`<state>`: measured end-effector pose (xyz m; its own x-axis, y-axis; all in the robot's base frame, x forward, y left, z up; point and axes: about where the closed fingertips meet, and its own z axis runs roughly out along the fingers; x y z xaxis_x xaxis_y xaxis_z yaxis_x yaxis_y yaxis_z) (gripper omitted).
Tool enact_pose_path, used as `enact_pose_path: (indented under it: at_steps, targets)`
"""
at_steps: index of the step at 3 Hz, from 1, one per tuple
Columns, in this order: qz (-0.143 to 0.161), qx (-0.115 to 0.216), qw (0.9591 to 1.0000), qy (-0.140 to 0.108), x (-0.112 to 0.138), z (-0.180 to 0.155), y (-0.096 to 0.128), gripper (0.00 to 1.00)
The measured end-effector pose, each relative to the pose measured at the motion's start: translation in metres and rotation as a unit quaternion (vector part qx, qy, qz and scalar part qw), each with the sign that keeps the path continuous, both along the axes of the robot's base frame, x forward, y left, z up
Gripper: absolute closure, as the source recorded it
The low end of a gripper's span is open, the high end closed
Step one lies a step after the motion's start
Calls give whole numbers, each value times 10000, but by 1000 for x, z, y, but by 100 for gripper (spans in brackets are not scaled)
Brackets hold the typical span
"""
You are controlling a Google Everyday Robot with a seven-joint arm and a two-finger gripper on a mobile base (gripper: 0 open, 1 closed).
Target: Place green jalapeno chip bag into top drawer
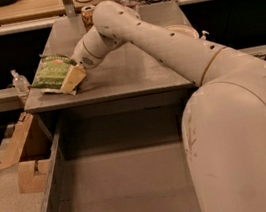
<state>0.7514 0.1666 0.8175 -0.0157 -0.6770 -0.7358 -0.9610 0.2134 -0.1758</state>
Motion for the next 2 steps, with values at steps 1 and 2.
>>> enact_pose_path:
  at_steps: [1, 2]
  targets:
    - [0, 0, 10000, 0, 0, 7, 0, 73]
    - [0, 0, 10000, 1, 0, 9, 0, 95]
